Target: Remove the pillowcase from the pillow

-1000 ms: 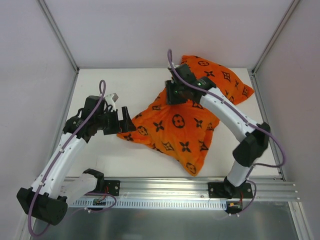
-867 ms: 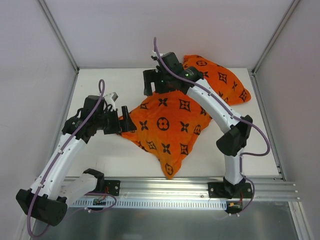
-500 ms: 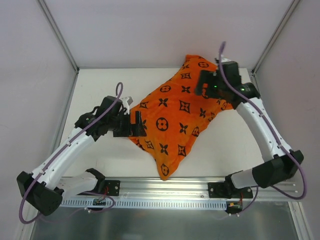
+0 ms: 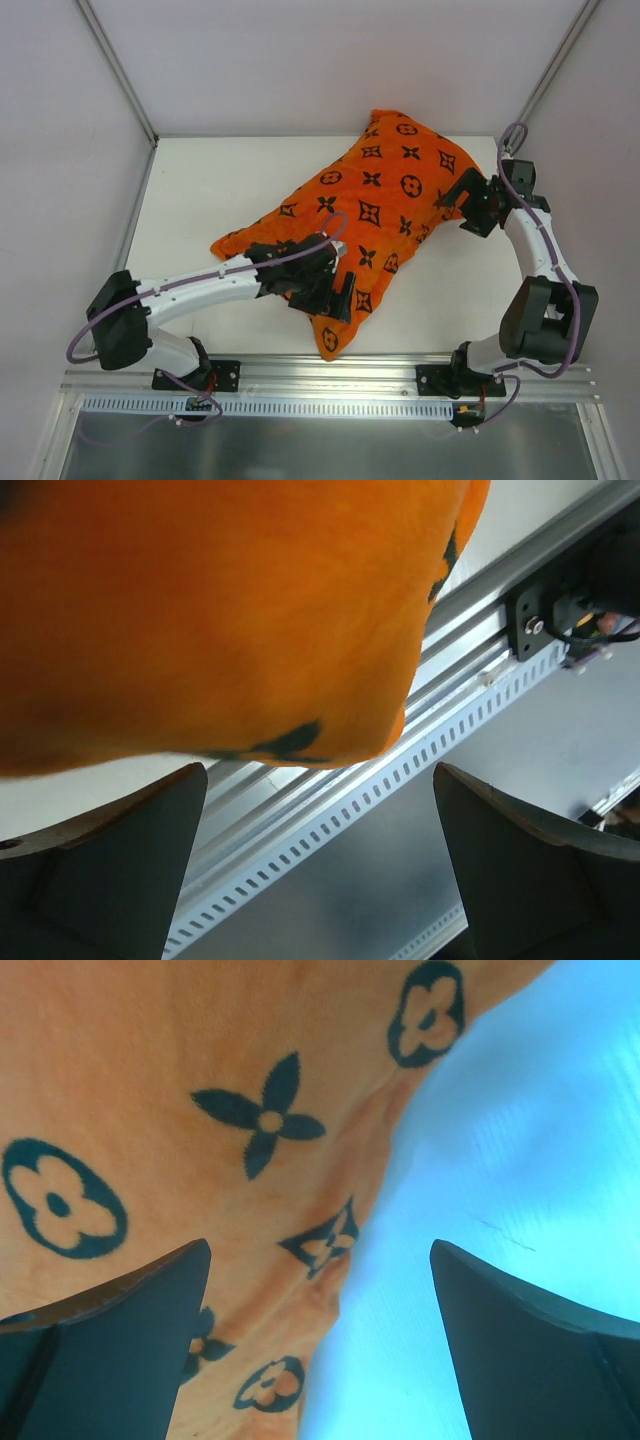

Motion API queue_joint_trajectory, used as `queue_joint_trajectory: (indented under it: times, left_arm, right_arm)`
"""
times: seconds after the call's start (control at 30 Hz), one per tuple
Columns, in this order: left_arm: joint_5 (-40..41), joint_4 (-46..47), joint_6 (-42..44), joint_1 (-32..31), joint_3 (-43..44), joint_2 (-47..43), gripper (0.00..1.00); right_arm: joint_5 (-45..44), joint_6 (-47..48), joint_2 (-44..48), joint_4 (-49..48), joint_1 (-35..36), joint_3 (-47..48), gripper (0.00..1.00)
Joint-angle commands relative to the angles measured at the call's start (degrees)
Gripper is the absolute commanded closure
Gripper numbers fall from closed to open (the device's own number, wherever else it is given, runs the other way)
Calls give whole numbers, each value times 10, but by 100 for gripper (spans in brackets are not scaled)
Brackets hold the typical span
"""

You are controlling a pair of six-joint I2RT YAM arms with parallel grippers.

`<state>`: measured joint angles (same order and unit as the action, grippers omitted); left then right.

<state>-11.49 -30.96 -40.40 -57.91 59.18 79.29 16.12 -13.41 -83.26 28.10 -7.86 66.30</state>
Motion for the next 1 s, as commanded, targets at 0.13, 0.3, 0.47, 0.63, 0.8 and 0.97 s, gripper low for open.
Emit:
queue_joint_trajectory:
  times: [0.13,0.3,0.47,0.63,0.8,0.97]
  left_arm:
    - [62,52,-56,-43,44,113,6]
    - [81,52,-65,-22,45,120,100]
    - [95,44,-91,54,-59,-29,100]
    - [110,21,-93,185,-133,-282,100]
    - [170,-59,-62,219,-67,-331,100]
    - [178,-77,-45,221,-34,-318,100]
  right_arm:
    - [108,-37,10,-88,-26,-49,4]
    - [114,-29,40,-88,-42,-75,4]
    - [110,-21,72,-88,-60,-108,4]
    - [97,-30,106,-100,-76,-151,4]
    - [78,-55,117,-119,-87,-174,4]
    - [13,-51,100,-128,-95,-189,4]
